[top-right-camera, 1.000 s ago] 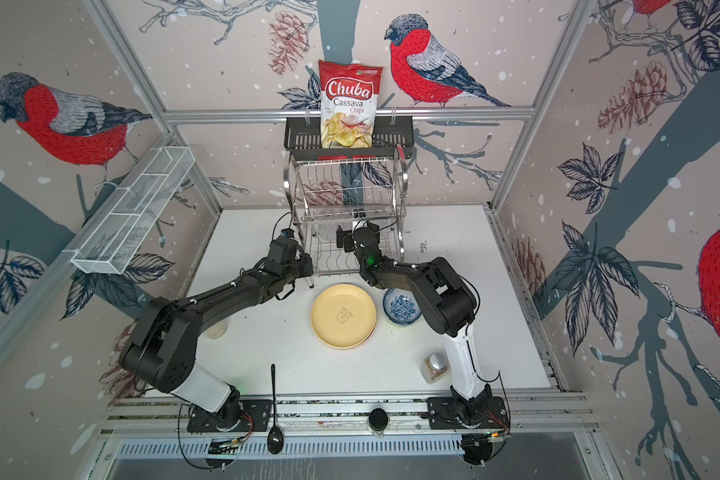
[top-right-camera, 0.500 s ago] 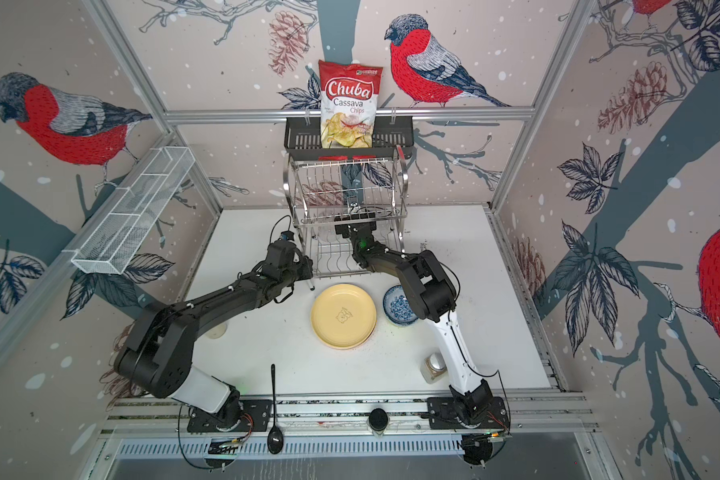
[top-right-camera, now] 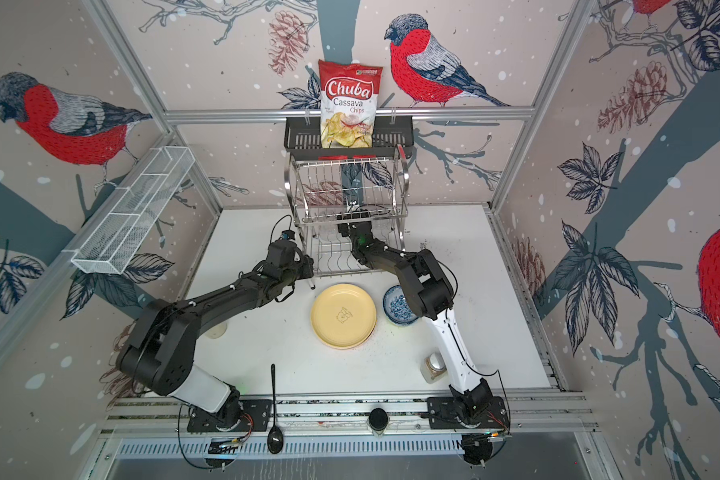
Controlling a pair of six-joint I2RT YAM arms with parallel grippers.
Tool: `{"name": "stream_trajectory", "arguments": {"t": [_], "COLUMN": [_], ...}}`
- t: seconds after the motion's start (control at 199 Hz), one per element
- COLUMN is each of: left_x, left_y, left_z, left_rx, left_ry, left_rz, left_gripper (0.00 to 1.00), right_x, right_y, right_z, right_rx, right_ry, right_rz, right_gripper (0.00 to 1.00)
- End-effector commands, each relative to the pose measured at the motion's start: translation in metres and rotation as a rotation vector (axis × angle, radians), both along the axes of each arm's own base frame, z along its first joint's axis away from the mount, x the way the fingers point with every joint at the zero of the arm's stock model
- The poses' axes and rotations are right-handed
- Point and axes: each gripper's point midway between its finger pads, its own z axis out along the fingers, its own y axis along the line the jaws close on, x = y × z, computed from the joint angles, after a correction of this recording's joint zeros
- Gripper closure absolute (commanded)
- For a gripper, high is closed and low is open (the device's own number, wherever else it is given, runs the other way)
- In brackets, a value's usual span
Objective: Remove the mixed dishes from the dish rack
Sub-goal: 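Close the right gripper on a clear glass in the rack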
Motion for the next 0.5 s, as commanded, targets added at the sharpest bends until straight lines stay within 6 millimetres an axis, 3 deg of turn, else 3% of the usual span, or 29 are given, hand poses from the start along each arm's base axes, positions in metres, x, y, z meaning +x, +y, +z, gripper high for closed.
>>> {"name": "stream_trajectory", "arguments": {"t": [0.0, 0.08, 0.496], "left_x": [-0.009, -0.007, -0.005], "left_y": [-0.007, -0.006, 0.004], "left_z": [-0.014, -0.013, -0.019], "left_rx": [-0.045, -0.041, 0.008], "left_ry": [0.075, 0.069, 0.074], "left_rz": [-0.019, -0.010, 0.032], "left_gripper": [0.94, 0.94, 0.94], "right_x": [-0.018, -0.031, -0.098], "right_y": [0.000, -0.002, 0.005], "right_z": [-0.007, -0.004, 0.010], "right_rx": [0.002, 0.021, 0.165], "right_ry": [0.044, 0.055, 0.151], "right_rz": [0.009, 0.014, 0.082], "right_gripper": [0.63, 0.68, 0.77]}}
